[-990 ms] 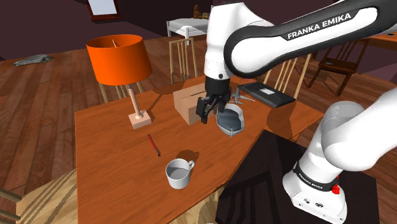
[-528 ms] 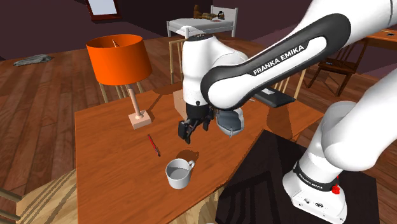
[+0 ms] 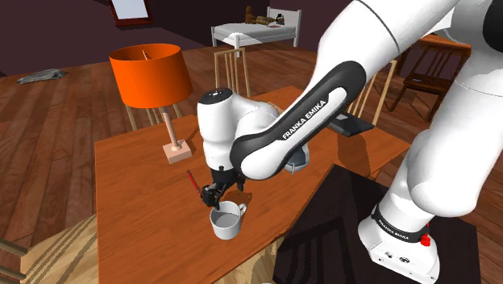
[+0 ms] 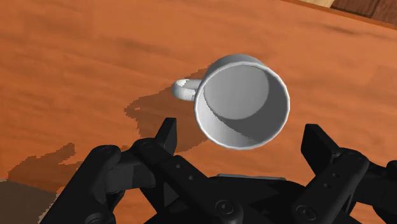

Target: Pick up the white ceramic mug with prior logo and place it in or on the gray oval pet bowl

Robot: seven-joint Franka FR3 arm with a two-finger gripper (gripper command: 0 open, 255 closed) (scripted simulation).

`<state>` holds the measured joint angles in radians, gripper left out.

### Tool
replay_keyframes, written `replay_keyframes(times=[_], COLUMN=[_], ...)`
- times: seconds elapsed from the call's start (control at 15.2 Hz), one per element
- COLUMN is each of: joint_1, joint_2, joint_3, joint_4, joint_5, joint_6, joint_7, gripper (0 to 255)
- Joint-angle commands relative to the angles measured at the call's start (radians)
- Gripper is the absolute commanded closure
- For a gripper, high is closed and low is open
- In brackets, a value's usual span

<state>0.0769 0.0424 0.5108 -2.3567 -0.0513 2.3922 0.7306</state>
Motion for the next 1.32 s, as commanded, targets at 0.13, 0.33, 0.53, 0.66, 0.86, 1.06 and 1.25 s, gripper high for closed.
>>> replay_keyframes(times=[0.13,0.33,0.53,0.66,0.86,1.06,1.25], joint_1=[0.048,0.107,0.12,0.128,0.142,0.142,0.142], joint_2=[0.188,0.317,0.345,0.367,0.407,0.407,0.407], joint_3=[-0.009,-0.042,-0.057,-0.068,-0.089,-0.089,-0.089], joint_4=[0.101,0.191,0.194,0.194,0.196,0.196,0.196], joint_5=[-0.154,-0.245,-0.264,-0.282,-0.312,-0.312,-0.312], joint_6=[0.04,0.048,0.068,0.088,0.123,0.123,0.123], joint_7=[0.152,0.239,0.253,0.264,0.285,0.285,0.285], gripper=[0,0,0,0,0,0,0])
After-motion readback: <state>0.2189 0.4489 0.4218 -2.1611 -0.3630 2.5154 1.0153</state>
